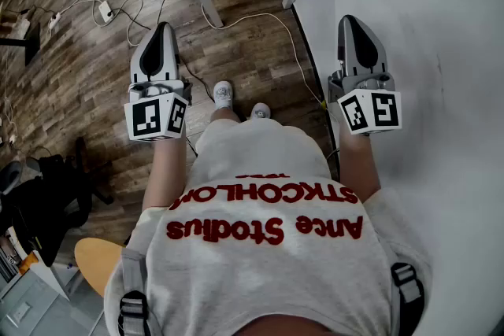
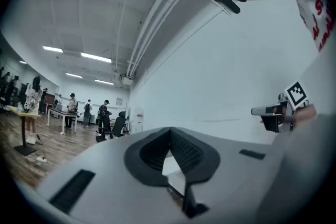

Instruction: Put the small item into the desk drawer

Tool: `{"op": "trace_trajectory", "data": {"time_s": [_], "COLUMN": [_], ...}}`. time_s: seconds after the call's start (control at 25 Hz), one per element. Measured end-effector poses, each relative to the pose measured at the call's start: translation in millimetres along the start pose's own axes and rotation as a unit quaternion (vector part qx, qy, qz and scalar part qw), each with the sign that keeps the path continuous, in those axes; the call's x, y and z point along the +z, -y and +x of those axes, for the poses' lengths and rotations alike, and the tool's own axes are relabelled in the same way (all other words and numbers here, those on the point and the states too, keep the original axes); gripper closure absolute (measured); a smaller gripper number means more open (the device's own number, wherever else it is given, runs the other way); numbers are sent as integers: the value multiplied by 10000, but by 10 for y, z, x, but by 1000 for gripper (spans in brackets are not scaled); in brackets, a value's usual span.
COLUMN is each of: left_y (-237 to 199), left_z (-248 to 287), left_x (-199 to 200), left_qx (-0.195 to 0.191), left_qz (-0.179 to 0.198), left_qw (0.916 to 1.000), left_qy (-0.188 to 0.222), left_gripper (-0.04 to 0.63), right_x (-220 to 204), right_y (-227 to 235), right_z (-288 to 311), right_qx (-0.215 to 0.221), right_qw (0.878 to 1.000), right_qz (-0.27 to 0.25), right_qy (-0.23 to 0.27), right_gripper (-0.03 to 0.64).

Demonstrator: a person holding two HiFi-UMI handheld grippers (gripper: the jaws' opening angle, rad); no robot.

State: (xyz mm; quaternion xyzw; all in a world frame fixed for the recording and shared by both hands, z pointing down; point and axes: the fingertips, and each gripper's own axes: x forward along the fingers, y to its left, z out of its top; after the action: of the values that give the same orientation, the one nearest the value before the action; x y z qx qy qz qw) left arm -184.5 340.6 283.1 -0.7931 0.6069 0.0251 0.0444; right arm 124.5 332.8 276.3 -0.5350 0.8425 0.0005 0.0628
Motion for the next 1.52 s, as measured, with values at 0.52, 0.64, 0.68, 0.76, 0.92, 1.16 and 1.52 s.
{"op": "trace_trajectory", "data": {"time_s": [0.52,0.64,0.68,0.76,0.92,1.16,1.52], "left_y": [92,74,61,38,6,-130,-413], "left_z": [94,163,195,273,497,1004,1811], "left_x": [55,48,44,21,-21,-32,-53], "left_qx": [-70,-82,-87,-103,-175,-249,-418], "left_qz": [7,15,15,4,-24,-66,-135], "left_qw": [10000,10000,10000,9999,9998,9996,9990], "left_qy": [0,-28,-24,-9,17,61,101], "left_gripper": [588,588,588,588,588,588,588], "right_x": [53,56,55,38,21,-25,60], "right_y": [105,119,121,138,229,418,642], "right_z": [15,80,109,167,290,672,1344], "right_qx": [80,94,103,104,22,-95,-297], "right_qw": [9994,9993,9993,9993,9994,9994,9992], "right_qz": [330,340,338,335,305,338,226], "right_qy": [108,104,110,119,131,78,146], "right_gripper": [612,612,612,612,612,612,612]}}
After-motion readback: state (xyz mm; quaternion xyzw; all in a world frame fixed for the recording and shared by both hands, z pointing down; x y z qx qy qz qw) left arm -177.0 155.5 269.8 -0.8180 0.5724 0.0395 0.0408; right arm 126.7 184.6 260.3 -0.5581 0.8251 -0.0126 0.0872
